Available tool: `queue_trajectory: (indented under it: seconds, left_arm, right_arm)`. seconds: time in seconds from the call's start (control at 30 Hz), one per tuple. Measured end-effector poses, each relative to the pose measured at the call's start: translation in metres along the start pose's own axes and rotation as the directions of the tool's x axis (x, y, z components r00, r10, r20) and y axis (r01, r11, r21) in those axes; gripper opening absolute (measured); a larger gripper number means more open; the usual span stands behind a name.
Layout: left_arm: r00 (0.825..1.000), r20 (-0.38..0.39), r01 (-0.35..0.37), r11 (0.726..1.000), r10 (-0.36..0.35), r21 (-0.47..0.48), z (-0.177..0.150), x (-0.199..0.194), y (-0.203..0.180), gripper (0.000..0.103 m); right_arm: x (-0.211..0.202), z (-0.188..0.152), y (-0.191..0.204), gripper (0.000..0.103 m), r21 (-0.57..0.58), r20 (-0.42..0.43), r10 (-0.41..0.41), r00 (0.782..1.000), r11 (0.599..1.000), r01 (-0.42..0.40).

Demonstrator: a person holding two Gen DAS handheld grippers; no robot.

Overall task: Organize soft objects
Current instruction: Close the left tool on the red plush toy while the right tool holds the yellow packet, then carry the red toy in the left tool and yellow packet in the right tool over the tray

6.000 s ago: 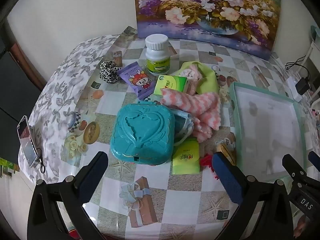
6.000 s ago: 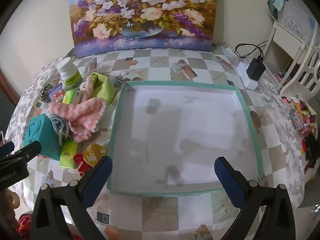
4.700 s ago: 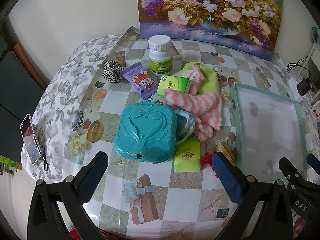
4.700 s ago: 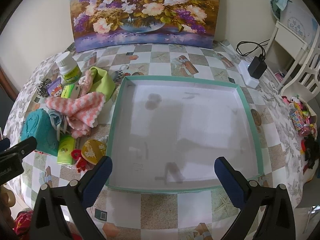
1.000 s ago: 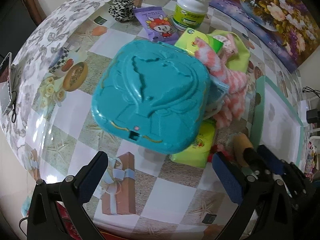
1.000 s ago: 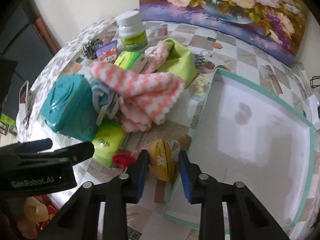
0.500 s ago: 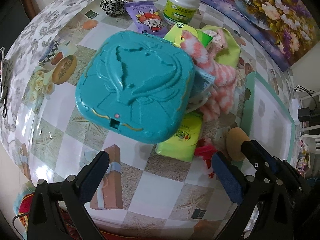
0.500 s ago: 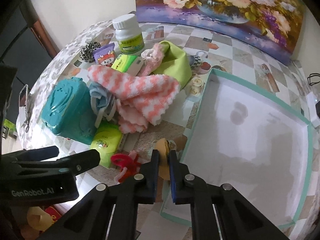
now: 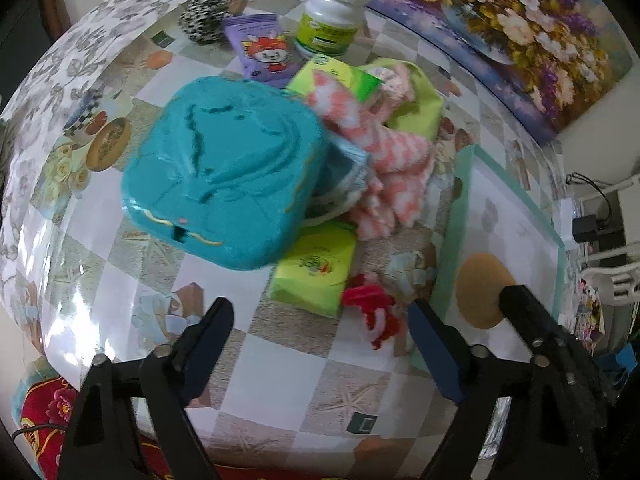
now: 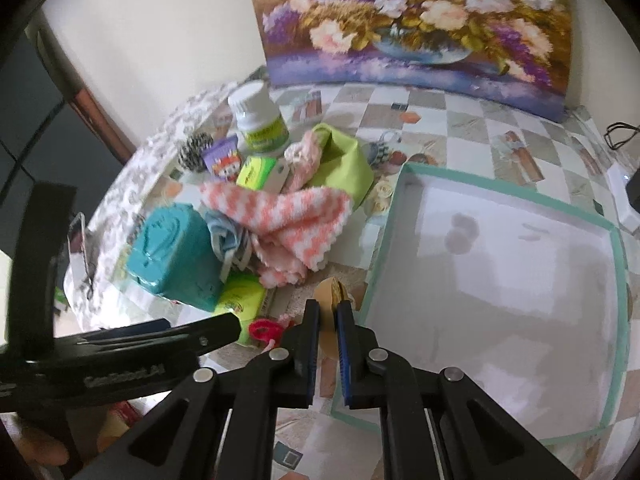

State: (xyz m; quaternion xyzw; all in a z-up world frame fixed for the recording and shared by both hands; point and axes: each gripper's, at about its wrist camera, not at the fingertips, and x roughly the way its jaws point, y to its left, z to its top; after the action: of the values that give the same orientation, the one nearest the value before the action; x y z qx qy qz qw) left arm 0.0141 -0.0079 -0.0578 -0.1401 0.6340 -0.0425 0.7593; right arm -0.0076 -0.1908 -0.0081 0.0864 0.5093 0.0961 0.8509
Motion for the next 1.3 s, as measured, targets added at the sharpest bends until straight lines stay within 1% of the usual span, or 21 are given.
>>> queue_trajectory:
  seconds: [0.07,0.13,0.17,0.2,0.23,0.27,0.33,0.37,0.5,0.57,0.63,0.87,0.97,1.07,1.1,1.17,1.2,1.23,1.3]
  left_arm:
    - [1.000,-0.012,-0.008,1.000,0.008,0.024,-0.002,0.003,-0.007,0.079]
    - [1.000,-0.025,-0.009,0.998,0.010,0.055,-0.005,0.008,-0.015,0.070]
    - [1.000,-0.029,-0.008,0.998,0.010,0.068,-0.005,0.010,-0.019,0.067]
    - [0.999,-0.035,-0.009,0.996,0.012,0.085,-0.006,0.012,-0.023,0.062]
    - [0.999,-0.041,-0.013,0.995,0.017,0.096,-0.006,0.015,-0.026,0.055]
    - [0.999,-0.045,-0.016,0.994,0.021,0.109,-0.006,0.017,-0.030,0.052]
    - [0.998,-0.053,-0.018,0.990,0.026,0.138,-0.008,0.020,-0.037,0.040]
    - [0.998,-0.056,-0.020,0.988,0.029,0.151,-0.008,0.023,-0.040,0.037]
    - [0.996,-0.072,-0.030,0.981,0.044,0.190,-0.011,0.030,-0.050,0.016]
    - [0.997,-0.069,-0.031,0.978,0.046,0.208,-0.013,0.031,-0.054,0.012]
    - [0.997,-0.057,-0.036,0.974,0.050,0.224,-0.014,0.030,-0.058,0.005]
    - [0.998,-0.032,-0.044,0.969,0.053,0.243,-0.016,0.025,-0.060,0.003]
    - [0.998,-0.037,-0.043,0.969,0.054,0.245,-0.015,0.028,-0.062,0.003]
    - [0.998,-0.050,-0.034,0.974,0.046,0.226,-0.014,0.027,-0.059,0.003]
    - [0.997,-0.052,-0.040,0.974,0.053,0.222,-0.013,0.028,-0.057,0.004]
    - [0.996,-0.062,-0.044,0.974,0.059,0.223,-0.014,0.029,-0.057,0.009]
    - [0.996,-0.072,-0.044,0.974,0.061,0.224,-0.014,0.032,-0.057,0.016]
    - [0.995,-0.080,-0.042,0.973,0.061,0.225,-0.014,0.033,-0.058,0.020]
    - [0.994,-0.089,-0.045,0.971,0.067,0.237,-0.015,0.036,-0.061,0.020]
  right_arm:
    - [-0.008,0.000,-0.005,0.009,0.023,0.023,-0.007,1.000,1.000,0.007]
    - [-0.017,-0.001,-0.009,0.009,0.041,0.050,-0.013,0.999,0.999,0.011]
    - [-0.020,-0.001,-0.011,0.009,0.047,0.059,-0.014,0.998,0.999,0.011]
    - [-0.022,-0.001,-0.013,0.009,0.052,0.065,-0.015,0.998,0.999,0.011]
    - [-0.023,-0.001,-0.014,0.009,0.056,0.069,-0.016,0.998,0.998,0.012]
    - [-0.023,-0.001,-0.016,0.009,0.061,0.069,-0.016,0.998,0.998,0.012]
    - [-0.023,-0.001,-0.019,0.009,0.068,0.066,-0.013,0.998,0.998,0.009]
    - [-0.023,-0.002,-0.020,0.009,0.068,0.066,-0.013,0.998,0.998,0.008]
    - [-0.024,-0.003,-0.020,0.009,0.070,0.069,-0.011,0.998,0.998,0.006]
    - [-0.024,-0.003,-0.021,0.010,0.072,0.072,-0.010,0.997,0.997,0.004]
    - [-0.025,-0.003,-0.021,0.009,0.075,0.073,-0.009,0.997,0.997,0.004]
    - [-0.027,-0.002,-0.021,0.009,0.075,0.082,-0.010,0.997,0.997,0.003]
    - [-0.027,-0.002,-0.021,0.009,0.075,0.081,-0.009,0.997,0.997,0.003]
    - [-0.028,-0.002,-0.021,0.010,0.073,0.080,-0.011,0.997,0.997,0.006]
    - [-0.028,-0.002,-0.021,0.010,0.072,0.079,-0.013,0.997,0.997,0.007]
    - [-0.028,-0.002,-0.021,0.009,0.070,0.078,-0.014,0.997,0.997,0.009]
    - [-0.028,-0.002,-0.020,0.010,0.070,0.076,-0.015,0.997,0.998,0.009]
    - [-0.027,-0.003,-0.020,0.010,0.070,0.075,-0.016,0.997,0.998,0.011]
    - [-0.027,-0.003,-0.021,0.010,0.070,0.073,-0.017,0.997,0.997,0.011]
